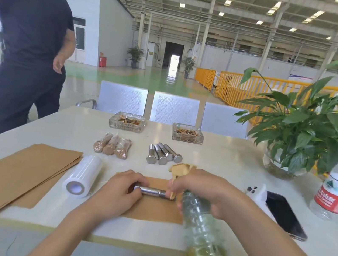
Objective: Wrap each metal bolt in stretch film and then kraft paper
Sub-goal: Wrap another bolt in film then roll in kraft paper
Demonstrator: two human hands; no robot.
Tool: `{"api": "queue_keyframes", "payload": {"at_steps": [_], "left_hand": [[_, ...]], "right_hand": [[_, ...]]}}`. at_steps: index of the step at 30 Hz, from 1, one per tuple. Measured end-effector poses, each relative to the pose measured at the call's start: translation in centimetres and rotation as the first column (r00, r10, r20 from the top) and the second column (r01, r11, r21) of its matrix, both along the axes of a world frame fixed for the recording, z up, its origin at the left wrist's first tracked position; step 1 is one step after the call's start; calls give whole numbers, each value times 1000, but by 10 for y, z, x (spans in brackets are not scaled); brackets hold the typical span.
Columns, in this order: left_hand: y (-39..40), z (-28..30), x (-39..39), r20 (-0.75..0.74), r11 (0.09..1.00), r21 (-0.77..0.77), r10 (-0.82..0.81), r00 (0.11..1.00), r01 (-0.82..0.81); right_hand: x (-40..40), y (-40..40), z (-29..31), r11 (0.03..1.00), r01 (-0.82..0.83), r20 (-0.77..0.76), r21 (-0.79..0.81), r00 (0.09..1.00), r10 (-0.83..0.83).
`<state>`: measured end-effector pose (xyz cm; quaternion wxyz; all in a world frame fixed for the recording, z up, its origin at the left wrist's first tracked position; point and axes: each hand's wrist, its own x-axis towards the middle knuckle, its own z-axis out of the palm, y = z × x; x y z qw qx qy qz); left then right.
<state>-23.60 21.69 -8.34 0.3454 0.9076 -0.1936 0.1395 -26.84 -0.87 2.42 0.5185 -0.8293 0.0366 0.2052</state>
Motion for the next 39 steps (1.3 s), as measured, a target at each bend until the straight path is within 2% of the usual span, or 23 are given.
{"api": "queue_keyframes", "payload": {"at_steps": [3, 6, 11, 15, 19, 23, 27, 32, 36, 39], "left_hand": [[-2, 3, -1, -10, 1000, -2, 21, 1000, -21], [-3, 4, -1, -17, 999, -9, 37, 999, -37], [-4, 3, 0, -25, 999, -18, 46, 999, -46], [-3, 1, 1, -32, 999, -33, 40, 999, -41], [-3, 0, 3, -35, 999, -30, 35, 999, -36], [-3, -1, 4, -35, 999, -38, 32, 999, -34], [-4, -2, 5, -34, 997, -60, 38, 999, -40], [-4, -3, 6, -29, 998, -47, 41, 999, -42], [-5, -3, 5, -26, 998, -50, 41, 999, -42], [-6, -3, 6, -21, 998, -50, 41, 999, -42]], "right_hand": [[-11, 9, -1, 993, -81, -93, -80, 993, 74], [-18, 15, -5, 986, -87, -123, -140, 990, 70], [-24, 26, -13, 958, 2, 26, -286, 1000, 5], [-27, 25, -14, 955, -25, -26, -296, 999, 18], [-29, 28, -20, 967, 44, 46, -251, 998, -33], [-38, 34, -26, 980, 41, 64, -196, 998, -29], [-54, 38, -46, 972, 202, 242, -123, 956, -168], [-71, 46, -73, 948, 260, 427, -182, 890, -162], [-79, 49, -81, 926, 336, 452, -173, 862, -228], [-78, 46, -75, 928, 306, 421, -212, 886, -195]]}}
